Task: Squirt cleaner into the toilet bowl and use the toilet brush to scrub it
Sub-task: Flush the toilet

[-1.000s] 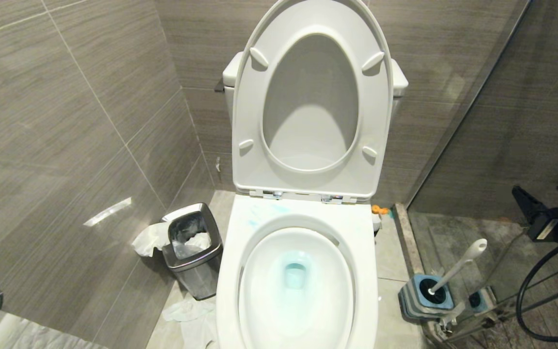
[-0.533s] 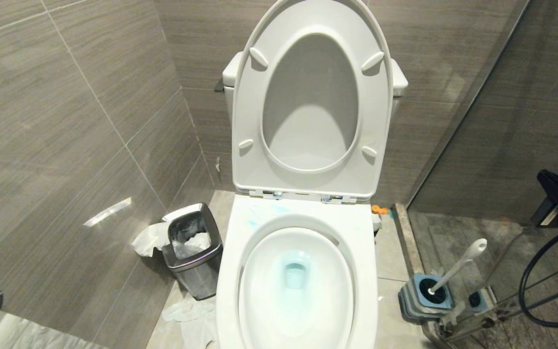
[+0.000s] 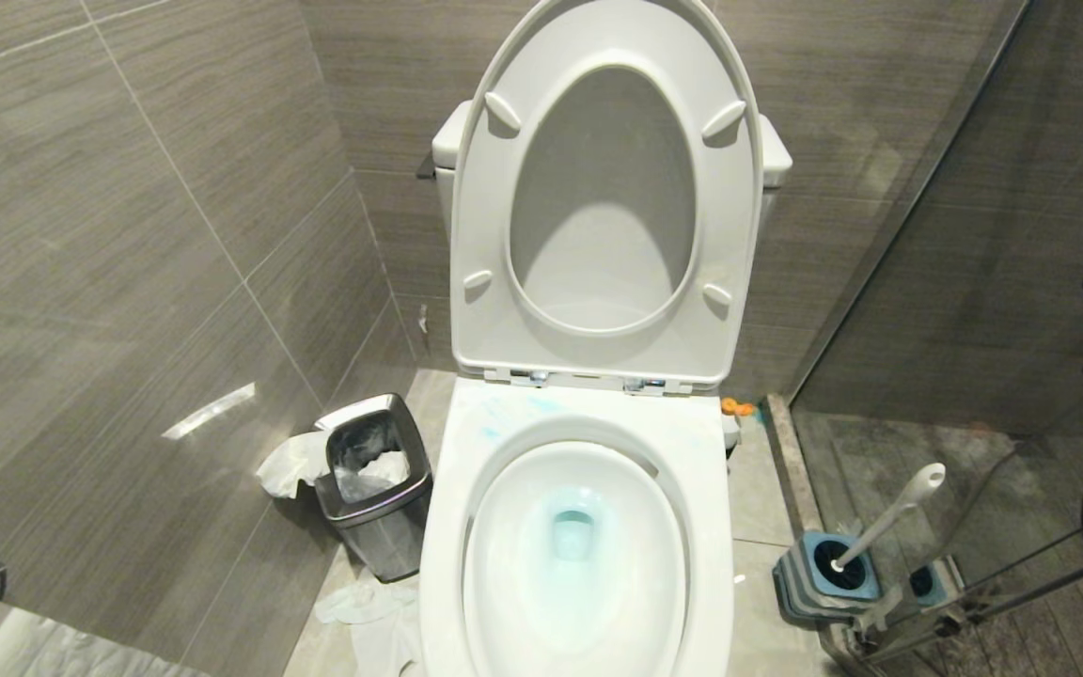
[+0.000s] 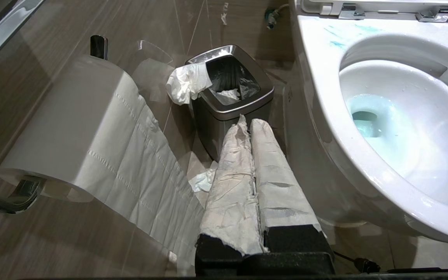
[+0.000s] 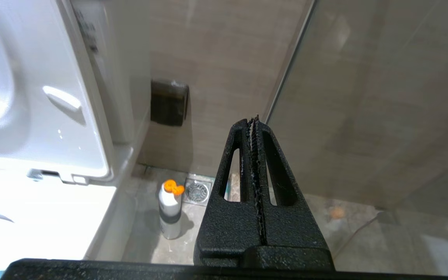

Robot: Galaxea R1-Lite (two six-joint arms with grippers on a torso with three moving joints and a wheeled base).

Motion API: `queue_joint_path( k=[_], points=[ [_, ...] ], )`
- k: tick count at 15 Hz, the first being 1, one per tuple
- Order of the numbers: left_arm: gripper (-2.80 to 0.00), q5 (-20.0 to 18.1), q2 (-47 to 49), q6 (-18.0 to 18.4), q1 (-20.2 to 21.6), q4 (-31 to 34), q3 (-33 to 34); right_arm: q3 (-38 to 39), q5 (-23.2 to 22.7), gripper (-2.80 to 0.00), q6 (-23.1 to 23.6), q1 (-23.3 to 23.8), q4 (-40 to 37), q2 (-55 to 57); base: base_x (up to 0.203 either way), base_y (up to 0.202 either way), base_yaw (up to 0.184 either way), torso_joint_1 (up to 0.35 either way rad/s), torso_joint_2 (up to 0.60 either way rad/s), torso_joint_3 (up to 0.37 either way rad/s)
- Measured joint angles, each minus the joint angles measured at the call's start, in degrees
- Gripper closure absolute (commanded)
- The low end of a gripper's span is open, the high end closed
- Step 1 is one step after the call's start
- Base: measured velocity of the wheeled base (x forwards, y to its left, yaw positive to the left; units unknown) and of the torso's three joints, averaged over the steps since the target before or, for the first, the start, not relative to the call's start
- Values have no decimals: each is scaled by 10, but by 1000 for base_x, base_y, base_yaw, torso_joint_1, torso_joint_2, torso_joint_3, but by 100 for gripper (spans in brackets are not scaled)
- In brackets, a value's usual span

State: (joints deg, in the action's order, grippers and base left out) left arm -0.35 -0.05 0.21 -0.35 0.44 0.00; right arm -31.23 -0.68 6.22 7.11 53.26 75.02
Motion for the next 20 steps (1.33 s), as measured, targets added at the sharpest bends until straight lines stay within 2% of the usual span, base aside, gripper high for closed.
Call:
queue_joint_path(
  k=[3,8,11,14,20],
  points=[
    [0,0,0,0,0,0,0,-62,-7,0,0,-5,-128,-59,0,0,0,0,0,0],
    [0,0,0,0,0,0,0,-117,-23,0,2,-34,-267,-153,0,0,0,0,0,0],
    [0,0,0,0,0,0,0,-154,-22,0,2,-53,-380,-222,0,0,0,0,0,0],
    [0,0,0,0,0,0,0,-161,-21,0,1,-63,-475,-303,0,0,0,0,0,0],
    [0,0,0,0,0,0,0,-134,-22,0,2,-66,-594,-461,0,0,0,0,0,0]
  ],
)
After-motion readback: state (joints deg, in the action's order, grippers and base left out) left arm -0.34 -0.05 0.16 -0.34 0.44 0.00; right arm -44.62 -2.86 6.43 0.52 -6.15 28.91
